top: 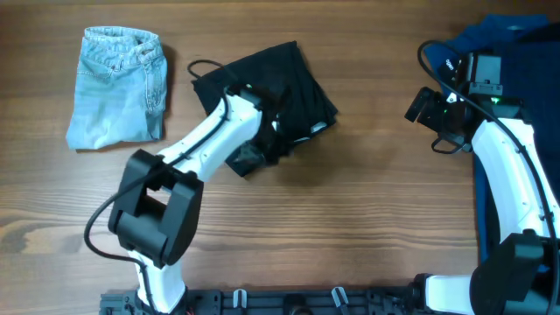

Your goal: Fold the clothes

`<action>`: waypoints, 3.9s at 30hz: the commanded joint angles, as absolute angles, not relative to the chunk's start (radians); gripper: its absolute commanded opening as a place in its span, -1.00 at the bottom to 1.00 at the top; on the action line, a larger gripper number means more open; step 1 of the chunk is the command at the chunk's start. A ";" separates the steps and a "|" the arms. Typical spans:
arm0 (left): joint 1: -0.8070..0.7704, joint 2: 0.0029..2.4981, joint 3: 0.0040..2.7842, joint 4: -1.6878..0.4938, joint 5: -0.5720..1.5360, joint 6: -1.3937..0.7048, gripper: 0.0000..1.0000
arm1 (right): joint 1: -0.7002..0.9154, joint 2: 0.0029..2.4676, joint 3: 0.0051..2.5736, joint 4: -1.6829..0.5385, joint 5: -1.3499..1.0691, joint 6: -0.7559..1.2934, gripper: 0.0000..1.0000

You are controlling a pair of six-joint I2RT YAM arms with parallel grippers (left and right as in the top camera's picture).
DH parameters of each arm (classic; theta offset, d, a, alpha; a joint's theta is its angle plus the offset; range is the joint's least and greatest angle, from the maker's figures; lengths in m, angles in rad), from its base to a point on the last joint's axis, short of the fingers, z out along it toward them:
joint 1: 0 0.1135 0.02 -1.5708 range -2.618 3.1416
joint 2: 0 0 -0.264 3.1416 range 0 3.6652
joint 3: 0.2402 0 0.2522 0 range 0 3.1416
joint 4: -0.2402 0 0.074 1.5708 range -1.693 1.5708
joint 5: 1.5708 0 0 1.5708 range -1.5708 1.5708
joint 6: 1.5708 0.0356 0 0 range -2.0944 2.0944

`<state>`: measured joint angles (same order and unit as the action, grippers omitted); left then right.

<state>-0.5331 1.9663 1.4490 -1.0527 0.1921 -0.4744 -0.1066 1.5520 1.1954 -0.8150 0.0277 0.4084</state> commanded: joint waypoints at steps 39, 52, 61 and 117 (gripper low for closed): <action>-0.292 1.855 1.289 -0.437 0.043 -0.556 -0.92 | -0.104 1.547 1.202 -0.812 0.046 0.426 0.99; -0.435 2.068 1.289 -0.120 -0.011 -0.615 -0.92 | -0.104 1.547 1.202 -0.812 0.046 0.426 0.99; -0.476 2.136 1.289 -0.375 -0.005 -0.614 -0.92 | -0.104 1.547 1.202 -0.812 0.046 0.426 0.99; -0.303 1.912 1.172 -0.738 -0.170 -0.876 0.55 | -0.104 1.547 1.202 -0.812 0.046 0.426 0.99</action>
